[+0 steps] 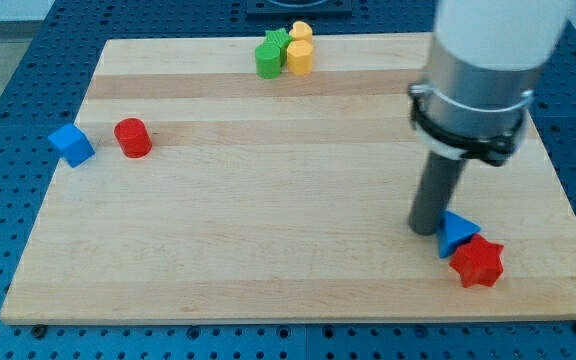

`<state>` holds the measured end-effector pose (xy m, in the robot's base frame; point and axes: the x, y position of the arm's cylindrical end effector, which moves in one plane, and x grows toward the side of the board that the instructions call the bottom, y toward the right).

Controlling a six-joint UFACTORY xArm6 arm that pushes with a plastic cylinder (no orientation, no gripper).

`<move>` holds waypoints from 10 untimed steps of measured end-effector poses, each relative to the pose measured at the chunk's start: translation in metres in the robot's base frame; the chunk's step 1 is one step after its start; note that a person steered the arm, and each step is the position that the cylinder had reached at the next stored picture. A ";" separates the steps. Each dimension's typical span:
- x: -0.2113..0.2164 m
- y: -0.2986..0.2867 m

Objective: Move blue cube on top left to red circle

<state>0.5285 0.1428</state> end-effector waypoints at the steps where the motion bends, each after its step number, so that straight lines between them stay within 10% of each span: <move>1: 0.001 0.007; 4: -0.012 -0.137; 6: 0.030 -0.397; 9: 0.014 -0.448; 10: -0.052 -0.447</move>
<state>0.4765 -0.3044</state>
